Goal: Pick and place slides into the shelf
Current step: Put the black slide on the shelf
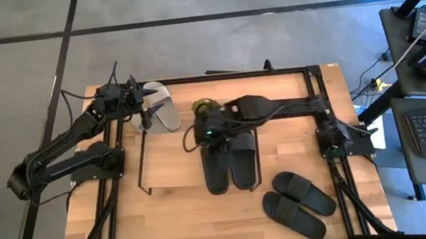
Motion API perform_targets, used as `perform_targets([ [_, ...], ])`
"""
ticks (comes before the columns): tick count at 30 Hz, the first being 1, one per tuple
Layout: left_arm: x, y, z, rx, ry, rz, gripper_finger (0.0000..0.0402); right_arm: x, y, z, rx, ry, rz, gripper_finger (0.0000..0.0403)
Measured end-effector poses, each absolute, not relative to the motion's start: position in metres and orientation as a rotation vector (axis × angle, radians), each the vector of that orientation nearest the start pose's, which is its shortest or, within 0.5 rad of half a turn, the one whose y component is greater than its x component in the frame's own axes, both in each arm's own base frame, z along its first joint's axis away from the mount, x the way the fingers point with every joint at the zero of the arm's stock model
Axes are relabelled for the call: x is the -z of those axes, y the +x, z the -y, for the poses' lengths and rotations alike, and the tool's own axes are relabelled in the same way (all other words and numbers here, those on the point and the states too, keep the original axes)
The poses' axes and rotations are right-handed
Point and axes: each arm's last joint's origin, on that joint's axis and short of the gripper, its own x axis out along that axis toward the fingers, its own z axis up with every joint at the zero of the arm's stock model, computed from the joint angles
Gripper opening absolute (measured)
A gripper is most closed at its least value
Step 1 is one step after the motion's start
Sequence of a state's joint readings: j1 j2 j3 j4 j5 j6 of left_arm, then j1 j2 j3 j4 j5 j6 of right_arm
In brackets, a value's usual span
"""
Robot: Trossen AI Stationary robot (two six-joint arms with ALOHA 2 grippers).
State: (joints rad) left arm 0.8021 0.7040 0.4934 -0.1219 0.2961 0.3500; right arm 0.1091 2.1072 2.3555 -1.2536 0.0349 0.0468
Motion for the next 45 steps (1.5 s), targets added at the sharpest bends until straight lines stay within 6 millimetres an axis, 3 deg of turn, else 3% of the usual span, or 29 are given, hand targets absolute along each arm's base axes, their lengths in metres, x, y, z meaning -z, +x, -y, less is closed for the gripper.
perform_targets([
  [7, -0.254, 0.115, -0.107, -0.447, 0.176, -0.353, 0.0257, -0.398, 0.387, -0.073, 0.140, -0.110, -0.989, 0.0142],
  [16, -0.264, 0.107, -0.098, -0.461, 0.216, -0.287, 0.0257, -0.391, 0.350, -0.127, 0.370, -0.070, -1.057, 0.0142],
  [26, -0.263, 0.106, -0.097, -0.458, 0.207, -0.298, 0.0257, -0.339, 0.320, -0.198, 0.462, 0.022, -1.122, 0.0142],
  [32, -0.263, 0.106, -0.097, -0.458, 0.207, -0.298, 0.0257, -0.327, 0.284, -0.246, 0.464, 0.101, -1.098, 0.0142],
  [36, -0.263, 0.106, -0.097, -0.458, 0.206, -0.298, 0.0257, -0.313, 0.260, -0.270, 0.561, 0.251, -1.067, 0.0142],
  [41, -0.263, 0.106, -0.097, -0.459, 0.202, -0.297, 0.0257, -0.281, 0.231, -0.285, 0.776, 0.446, -0.999, 0.0142],
  [45, -0.263, 0.106, -0.097, -0.463, 0.177, -0.291, 0.0257, -0.265, 0.207, -0.274, 0.959, 0.603, -0.950, 0.0142],
])
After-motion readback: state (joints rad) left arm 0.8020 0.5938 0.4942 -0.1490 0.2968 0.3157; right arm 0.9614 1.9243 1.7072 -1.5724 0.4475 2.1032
